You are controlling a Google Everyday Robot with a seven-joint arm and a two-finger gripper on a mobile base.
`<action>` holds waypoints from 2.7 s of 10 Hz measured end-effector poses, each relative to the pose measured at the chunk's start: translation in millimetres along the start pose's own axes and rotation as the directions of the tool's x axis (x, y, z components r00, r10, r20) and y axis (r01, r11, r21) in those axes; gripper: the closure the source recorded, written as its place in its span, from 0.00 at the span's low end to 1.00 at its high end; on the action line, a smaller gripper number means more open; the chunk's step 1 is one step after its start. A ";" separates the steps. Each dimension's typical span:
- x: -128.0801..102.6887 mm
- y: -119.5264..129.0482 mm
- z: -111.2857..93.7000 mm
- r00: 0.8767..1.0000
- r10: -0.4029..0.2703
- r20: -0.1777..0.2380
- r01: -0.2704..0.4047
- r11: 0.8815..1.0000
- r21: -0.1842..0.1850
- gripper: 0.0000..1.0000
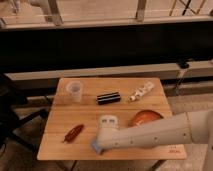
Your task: Wipe the white sponge on the table
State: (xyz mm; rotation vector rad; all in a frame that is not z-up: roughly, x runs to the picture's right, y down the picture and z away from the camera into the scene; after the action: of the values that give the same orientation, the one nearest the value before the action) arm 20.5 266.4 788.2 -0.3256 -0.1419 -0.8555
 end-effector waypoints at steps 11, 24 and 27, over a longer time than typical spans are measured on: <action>-11.7 -17.6 -3.1 0.984 -0.041 -0.171 0.055 0.995 0.078 1.00; -6.5 -97.9 10.6 0.948 -0.140 -0.285 0.186 0.972 0.142 1.00; 9.8 -112.1 10.8 0.938 -0.133 -0.321 0.187 0.972 0.141 1.00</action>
State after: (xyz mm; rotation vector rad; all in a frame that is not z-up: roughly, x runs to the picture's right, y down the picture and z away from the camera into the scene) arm -58.3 194.6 826.1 -0.0161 0.0528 -1.0390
